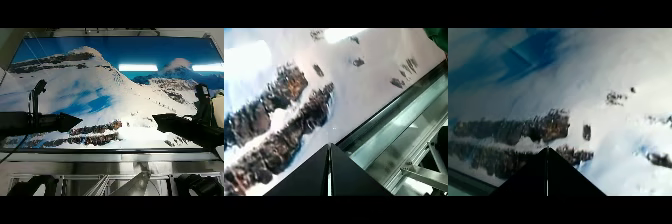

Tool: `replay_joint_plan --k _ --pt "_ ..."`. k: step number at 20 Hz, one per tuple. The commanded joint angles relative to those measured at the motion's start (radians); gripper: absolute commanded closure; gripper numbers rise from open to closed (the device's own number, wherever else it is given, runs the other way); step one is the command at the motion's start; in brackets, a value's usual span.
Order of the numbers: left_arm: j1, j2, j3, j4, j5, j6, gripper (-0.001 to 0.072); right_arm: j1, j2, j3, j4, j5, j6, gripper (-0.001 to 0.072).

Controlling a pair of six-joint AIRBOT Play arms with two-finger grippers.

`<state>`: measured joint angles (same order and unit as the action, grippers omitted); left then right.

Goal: Fold the shirts.

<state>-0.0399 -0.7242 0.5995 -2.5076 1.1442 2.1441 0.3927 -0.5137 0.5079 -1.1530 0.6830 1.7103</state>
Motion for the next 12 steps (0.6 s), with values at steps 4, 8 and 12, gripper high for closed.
replay_joint_plan --k 4,8,12 --pt "-0.006 0.131 -0.082 0.003 -0.057 -0.008 0.0690 0.047 0.002 -0.042 0.012 -0.083 0.018 0.0691" --pt "-0.006 0.158 -0.082 0.003 -0.058 -0.007 0.0690 0.047 0.002 -0.042 0.012 -0.082 0.018 0.0691" --pt "-0.006 0.157 -0.082 0.002 -0.061 -0.008 0.0690 0.047 0.002 -0.042 0.012 -0.082 0.018 0.0691"
